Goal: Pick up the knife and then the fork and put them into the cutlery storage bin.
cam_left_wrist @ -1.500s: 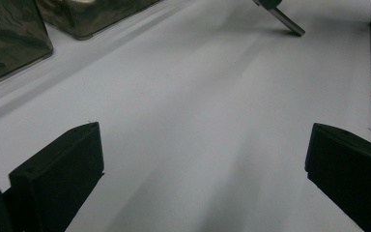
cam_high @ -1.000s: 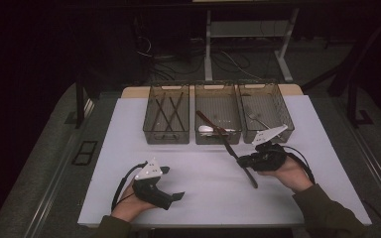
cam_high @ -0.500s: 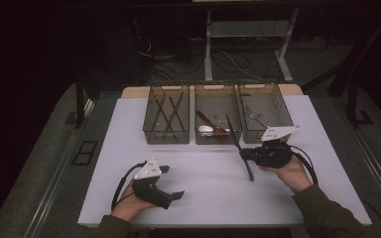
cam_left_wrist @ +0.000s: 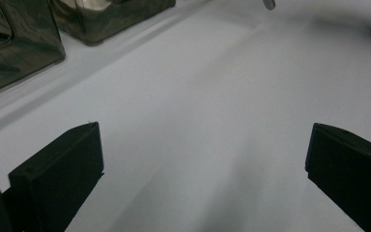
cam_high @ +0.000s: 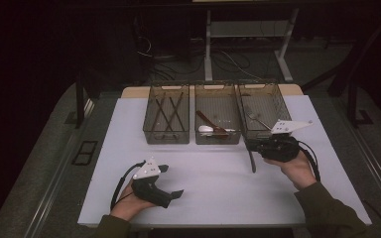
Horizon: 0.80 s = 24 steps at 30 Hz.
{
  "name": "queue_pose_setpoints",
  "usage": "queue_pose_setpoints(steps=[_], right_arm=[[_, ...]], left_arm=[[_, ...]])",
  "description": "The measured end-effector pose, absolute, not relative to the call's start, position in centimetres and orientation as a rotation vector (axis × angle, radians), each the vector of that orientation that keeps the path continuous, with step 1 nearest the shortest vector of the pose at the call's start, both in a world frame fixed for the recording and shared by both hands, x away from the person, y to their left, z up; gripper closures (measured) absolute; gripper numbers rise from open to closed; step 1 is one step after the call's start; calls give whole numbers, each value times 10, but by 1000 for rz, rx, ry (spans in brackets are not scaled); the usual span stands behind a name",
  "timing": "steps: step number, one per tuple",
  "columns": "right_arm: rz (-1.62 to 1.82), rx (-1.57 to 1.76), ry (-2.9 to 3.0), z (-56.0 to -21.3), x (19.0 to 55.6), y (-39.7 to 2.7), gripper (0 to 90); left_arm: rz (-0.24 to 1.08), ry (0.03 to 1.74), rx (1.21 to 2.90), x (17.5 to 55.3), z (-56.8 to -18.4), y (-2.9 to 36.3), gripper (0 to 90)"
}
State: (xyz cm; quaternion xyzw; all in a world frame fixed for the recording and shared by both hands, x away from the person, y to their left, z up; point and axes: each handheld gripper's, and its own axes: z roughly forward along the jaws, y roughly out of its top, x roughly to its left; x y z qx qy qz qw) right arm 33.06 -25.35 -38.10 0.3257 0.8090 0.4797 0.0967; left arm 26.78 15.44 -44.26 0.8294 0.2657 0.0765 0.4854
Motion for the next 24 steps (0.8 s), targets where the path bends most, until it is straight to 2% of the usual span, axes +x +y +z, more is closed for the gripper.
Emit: queue_pose_setpoints(steps=[24], right_arm=[[1421,1019,2243,-344,354,-279,799]], left_arm=[[173,670,2045,269,-443,154,0]])
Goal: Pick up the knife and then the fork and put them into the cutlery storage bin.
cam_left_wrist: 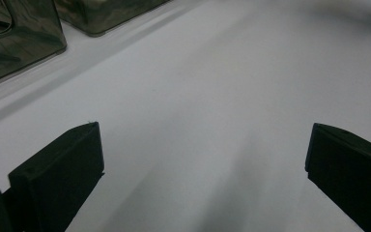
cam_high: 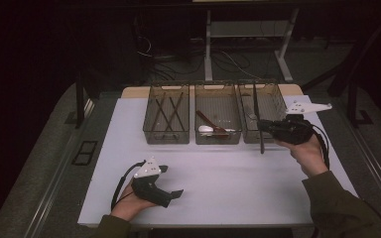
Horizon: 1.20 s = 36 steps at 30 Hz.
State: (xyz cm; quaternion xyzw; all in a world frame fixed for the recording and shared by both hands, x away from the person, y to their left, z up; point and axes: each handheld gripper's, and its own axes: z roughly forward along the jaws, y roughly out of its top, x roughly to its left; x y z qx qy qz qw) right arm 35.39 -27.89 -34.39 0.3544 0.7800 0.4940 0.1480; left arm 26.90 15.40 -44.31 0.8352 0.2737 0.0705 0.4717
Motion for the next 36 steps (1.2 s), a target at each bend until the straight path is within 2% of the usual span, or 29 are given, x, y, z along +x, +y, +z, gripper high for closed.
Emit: queue_pose_setpoints(steps=[16,36], right_arm=[[1314,1114,2121,-318,393,-304,798],[1106,1265,2065,-347,433,-332,798]], left_arm=[[163,670,2042,269,-443,154,0],[154,666,2042,269,-443,154,0]])
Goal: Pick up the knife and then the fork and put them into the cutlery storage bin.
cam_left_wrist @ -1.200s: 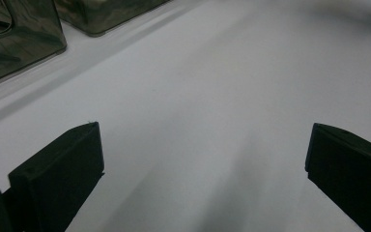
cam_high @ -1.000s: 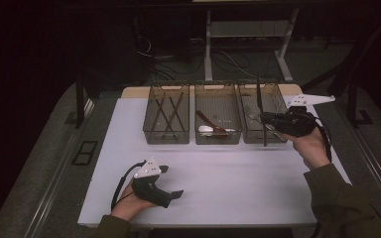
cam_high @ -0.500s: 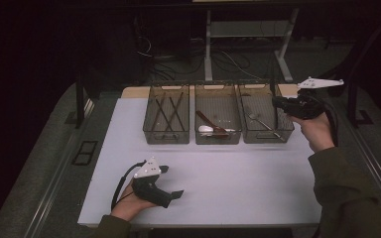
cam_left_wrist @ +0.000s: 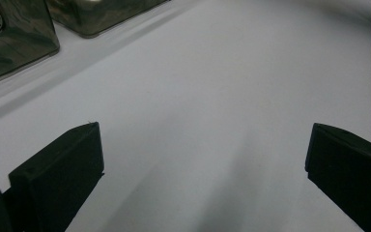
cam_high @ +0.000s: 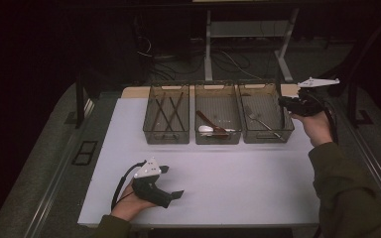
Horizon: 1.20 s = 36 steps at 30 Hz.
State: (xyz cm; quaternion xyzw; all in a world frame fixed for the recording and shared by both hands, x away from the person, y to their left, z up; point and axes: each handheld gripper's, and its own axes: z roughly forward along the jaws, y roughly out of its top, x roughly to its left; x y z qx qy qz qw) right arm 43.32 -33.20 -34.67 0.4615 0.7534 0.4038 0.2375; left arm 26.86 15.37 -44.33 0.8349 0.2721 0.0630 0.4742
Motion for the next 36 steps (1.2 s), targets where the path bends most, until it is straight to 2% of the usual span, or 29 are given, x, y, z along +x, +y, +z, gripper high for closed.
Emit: queue_pose_setpoints(steps=[26,36], right_arm=[[871,1274,2277,-383,453,-329,797],[783,1246,2345,-387,464,-317,796]], left_arm=[[150,660,2041,268,-443,153,0],[148,657,2044,268,-443,153,0]])
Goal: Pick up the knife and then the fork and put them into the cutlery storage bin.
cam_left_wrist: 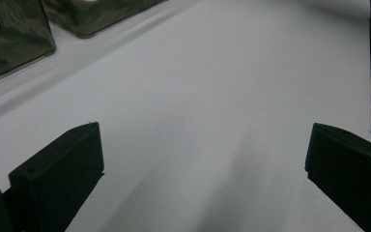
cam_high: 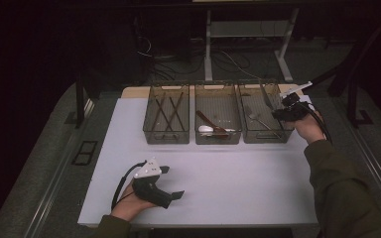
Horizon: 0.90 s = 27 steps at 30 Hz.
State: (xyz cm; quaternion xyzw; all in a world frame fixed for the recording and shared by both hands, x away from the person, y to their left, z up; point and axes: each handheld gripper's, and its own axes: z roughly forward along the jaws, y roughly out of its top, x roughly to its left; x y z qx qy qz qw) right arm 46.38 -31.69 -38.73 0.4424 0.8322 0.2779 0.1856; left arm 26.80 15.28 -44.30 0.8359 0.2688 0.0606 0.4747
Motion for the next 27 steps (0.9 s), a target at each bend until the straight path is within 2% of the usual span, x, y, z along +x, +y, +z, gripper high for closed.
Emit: queue_pose_setpoints(steps=[11,27], right_arm=[[678,1235,2433,-395,474,-303,778],[849,1320,2396,-388,469,-309,442]], left_arm=[[146,652,2043,268,-443,153,0],[145,654,2044,268,-443,152,0]])
